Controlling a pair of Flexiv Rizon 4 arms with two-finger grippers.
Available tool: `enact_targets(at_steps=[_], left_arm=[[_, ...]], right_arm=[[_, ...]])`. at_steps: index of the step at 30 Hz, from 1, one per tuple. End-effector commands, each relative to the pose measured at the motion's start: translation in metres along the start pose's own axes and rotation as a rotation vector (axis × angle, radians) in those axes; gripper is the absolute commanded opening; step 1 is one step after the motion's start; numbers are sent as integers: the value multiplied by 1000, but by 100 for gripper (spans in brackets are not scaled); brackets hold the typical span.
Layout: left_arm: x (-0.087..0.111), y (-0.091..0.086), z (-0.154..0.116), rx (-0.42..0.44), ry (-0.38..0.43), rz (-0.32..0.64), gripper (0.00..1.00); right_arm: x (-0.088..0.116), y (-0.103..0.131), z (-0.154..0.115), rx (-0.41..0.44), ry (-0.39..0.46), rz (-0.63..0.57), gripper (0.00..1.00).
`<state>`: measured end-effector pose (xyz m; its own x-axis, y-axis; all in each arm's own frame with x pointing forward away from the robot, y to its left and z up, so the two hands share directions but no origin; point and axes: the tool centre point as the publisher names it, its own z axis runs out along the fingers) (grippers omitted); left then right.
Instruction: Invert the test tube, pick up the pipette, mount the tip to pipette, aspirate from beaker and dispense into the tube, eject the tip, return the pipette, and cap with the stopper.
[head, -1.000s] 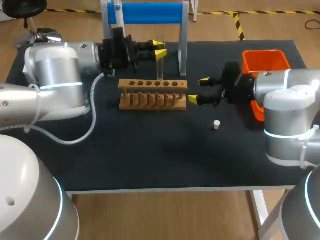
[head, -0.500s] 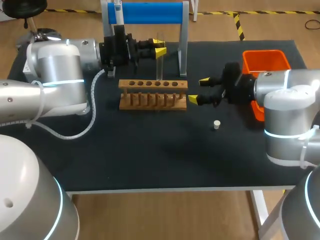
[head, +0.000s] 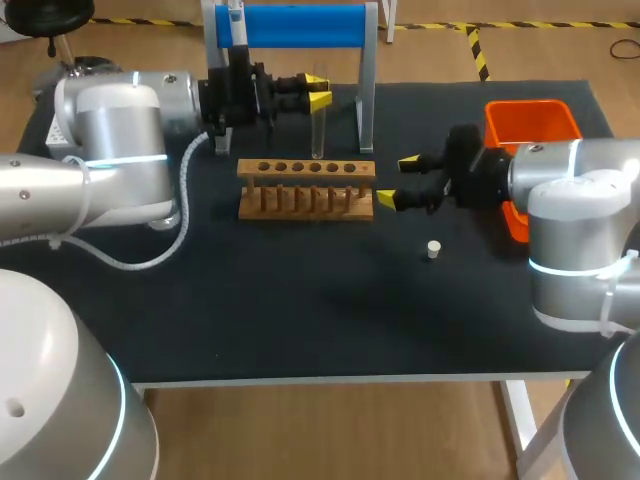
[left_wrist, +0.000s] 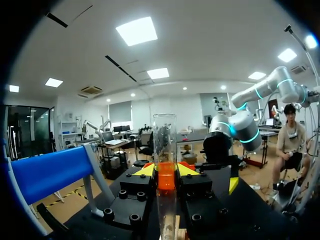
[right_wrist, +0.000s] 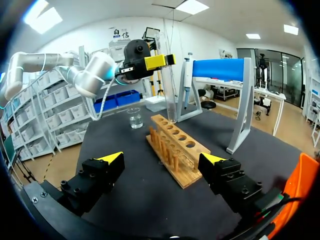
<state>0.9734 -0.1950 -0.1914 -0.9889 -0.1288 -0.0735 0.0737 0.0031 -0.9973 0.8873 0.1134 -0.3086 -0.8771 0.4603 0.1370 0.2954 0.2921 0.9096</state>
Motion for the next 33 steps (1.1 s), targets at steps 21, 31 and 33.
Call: enact_targets(at_steps=[21, 31, 33], left_arm=[[-3, 1, 0, -6, 14, -5, 0], [-3, 1, 0, -6, 14, -5, 0], [-3, 1, 0, -6, 14, -5, 0]], right_arm=[[1, -1, 0, 2, 0, -7, 100], [9, -13, 15, -13, -34, -96, 100], [12, -16, 20, -6, -51, -119, 100]])
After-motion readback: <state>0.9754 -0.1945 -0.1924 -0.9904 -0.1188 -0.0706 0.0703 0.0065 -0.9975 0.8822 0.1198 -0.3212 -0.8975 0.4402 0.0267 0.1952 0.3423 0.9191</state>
